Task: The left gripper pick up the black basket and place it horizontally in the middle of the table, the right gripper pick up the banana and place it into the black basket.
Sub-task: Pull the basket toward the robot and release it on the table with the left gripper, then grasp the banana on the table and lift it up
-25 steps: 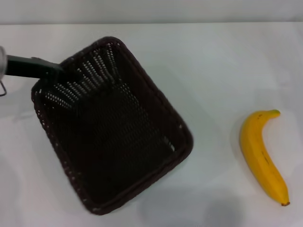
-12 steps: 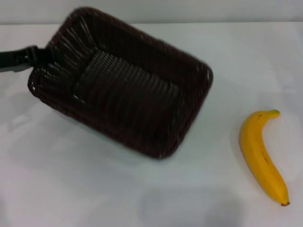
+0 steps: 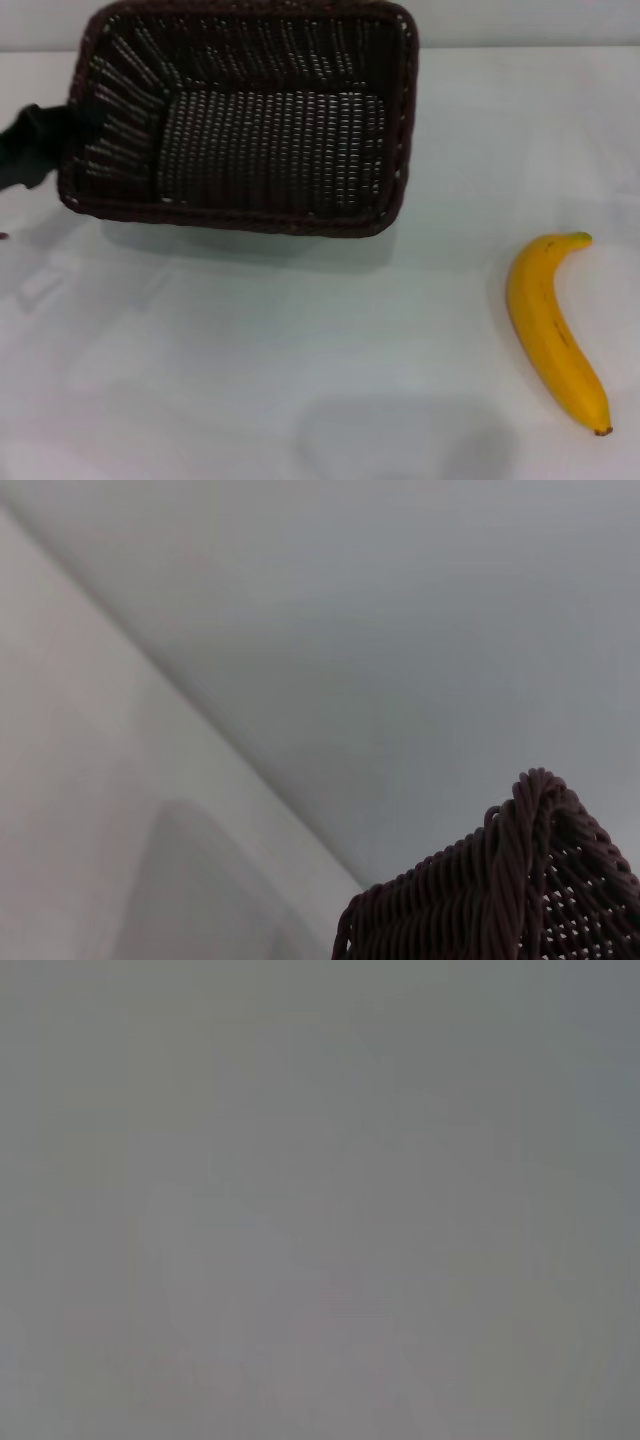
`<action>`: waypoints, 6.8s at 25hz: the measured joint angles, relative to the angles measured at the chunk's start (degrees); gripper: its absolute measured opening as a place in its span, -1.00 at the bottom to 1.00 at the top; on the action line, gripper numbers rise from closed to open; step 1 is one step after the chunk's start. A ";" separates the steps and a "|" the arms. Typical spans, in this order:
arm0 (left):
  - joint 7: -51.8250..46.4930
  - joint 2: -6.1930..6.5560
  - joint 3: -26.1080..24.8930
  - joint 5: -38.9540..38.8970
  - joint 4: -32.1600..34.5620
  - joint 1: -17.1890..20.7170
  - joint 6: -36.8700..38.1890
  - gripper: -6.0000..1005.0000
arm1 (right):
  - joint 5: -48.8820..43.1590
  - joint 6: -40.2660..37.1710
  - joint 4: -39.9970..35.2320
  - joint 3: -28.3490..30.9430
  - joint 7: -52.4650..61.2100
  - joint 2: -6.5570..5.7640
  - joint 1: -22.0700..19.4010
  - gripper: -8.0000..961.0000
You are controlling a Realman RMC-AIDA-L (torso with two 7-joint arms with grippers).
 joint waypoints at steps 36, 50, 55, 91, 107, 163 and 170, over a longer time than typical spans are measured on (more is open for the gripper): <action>-10.41 -3.56 4.28 5.03 -0.03 -1.10 4.95 -0.28 | 0.45 0.86 0.00 -1.41 2.91 -2.00 -1.99 0.81; -8.68 -3.95 3.94 3.91 3.99 -0.99 2.16 0.32 | 0.44 1.23 -0.09 -1.29 2.90 -1.18 -2.61 0.81; -7.29 -4.00 3.85 1.62 5.07 -0.71 -0.27 0.48 | 0.44 1.22 -0.12 -0.95 2.89 -0.98 -2.61 0.81; 77.42 -7.50 3.85 -67.38 -23.33 10.42 -23.33 0.75 | -2.45 2.33 -9.05 -19.64 48.96 -9.83 -10.34 0.81; 88.51 -7.09 3.71 -68.96 -20.81 7.69 1.87 0.75 | -73.79 9.92 -57.17 -21.88 98.95 -3.33 -15.11 0.79; 93.28 -7.16 2.87 -76.00 -21.61 3.57 9.07 0.74 | -117.42 41.78 -78.64 -73.39 172.97 1.01 1.93 0.65; 93.35 -7.05 2.17 -76.00 -21.61 3.54 9.07 0.74 | -117.21 39.92 -76.59 -73.43 173.01 1.08 1.67 0.63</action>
